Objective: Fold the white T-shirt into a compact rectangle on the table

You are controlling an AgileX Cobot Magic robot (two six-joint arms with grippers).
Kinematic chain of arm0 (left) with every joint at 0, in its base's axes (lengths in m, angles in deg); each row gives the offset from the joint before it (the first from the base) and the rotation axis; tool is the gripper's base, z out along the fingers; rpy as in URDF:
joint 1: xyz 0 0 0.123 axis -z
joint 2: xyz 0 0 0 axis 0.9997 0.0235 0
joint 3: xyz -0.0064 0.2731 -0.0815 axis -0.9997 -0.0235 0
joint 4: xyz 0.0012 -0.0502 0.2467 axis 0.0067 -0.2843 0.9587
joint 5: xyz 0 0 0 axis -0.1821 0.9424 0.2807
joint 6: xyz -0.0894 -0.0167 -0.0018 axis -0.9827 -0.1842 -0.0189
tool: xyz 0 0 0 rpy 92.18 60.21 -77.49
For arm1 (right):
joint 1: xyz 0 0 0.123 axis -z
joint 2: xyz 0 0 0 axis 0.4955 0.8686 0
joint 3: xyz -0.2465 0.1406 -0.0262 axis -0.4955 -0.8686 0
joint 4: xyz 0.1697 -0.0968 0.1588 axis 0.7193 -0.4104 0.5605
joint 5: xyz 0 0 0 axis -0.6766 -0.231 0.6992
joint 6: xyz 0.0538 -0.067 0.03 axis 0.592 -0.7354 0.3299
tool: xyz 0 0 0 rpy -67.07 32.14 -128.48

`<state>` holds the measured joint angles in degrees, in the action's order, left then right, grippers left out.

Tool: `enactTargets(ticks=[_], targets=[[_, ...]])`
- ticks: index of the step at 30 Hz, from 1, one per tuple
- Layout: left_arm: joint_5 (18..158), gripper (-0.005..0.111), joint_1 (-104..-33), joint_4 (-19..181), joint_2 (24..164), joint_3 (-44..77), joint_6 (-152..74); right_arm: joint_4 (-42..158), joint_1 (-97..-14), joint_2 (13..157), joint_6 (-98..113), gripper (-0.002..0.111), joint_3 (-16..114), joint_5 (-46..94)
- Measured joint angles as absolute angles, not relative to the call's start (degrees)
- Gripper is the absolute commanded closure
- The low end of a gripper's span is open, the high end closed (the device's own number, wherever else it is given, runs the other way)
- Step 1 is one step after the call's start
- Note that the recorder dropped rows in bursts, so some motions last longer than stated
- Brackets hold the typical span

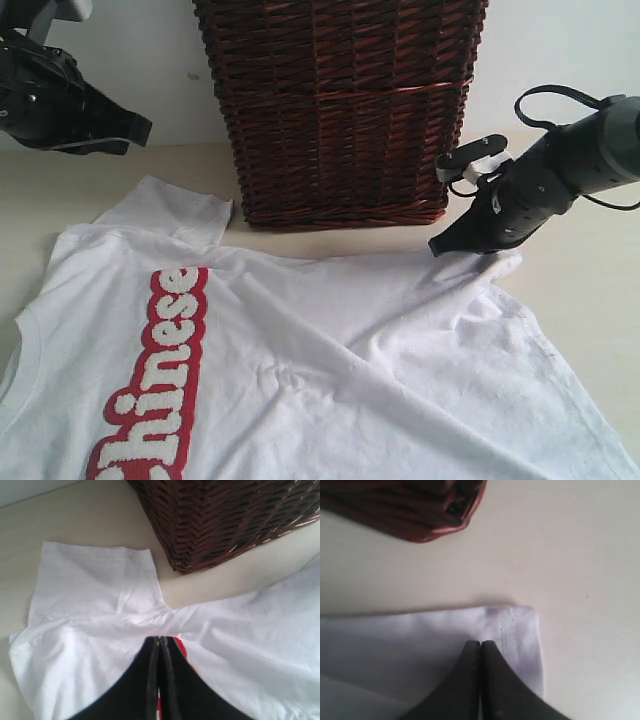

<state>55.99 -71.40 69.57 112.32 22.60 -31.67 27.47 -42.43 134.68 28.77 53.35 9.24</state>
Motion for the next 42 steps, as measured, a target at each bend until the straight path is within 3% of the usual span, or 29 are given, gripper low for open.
enactTargets(ticks=[9,21,31,42], targets=[[55.5,0.107,-71.4,68.8,112.3,22.6,-31.6,27.5,-42.0,136.2,28.9,0.108,55.1,15.3],[55.3,0.107,-71.4,68.7,112.3,22.6,-31.5,31.9,-42.0,130.9,27.2,0.108,56.7,5.9],[53.7,0.107,-71.4,67.0,112.3,22.6,-31.5,61.2,-43.9,135.2,-2.9,0.108,56.9,1.5],[53.9,0.107,-71.4,66.8,112.3,22.6,-31.5,66.9,-43.1,140.7,-7.4,0.108,63.7,5.9]])
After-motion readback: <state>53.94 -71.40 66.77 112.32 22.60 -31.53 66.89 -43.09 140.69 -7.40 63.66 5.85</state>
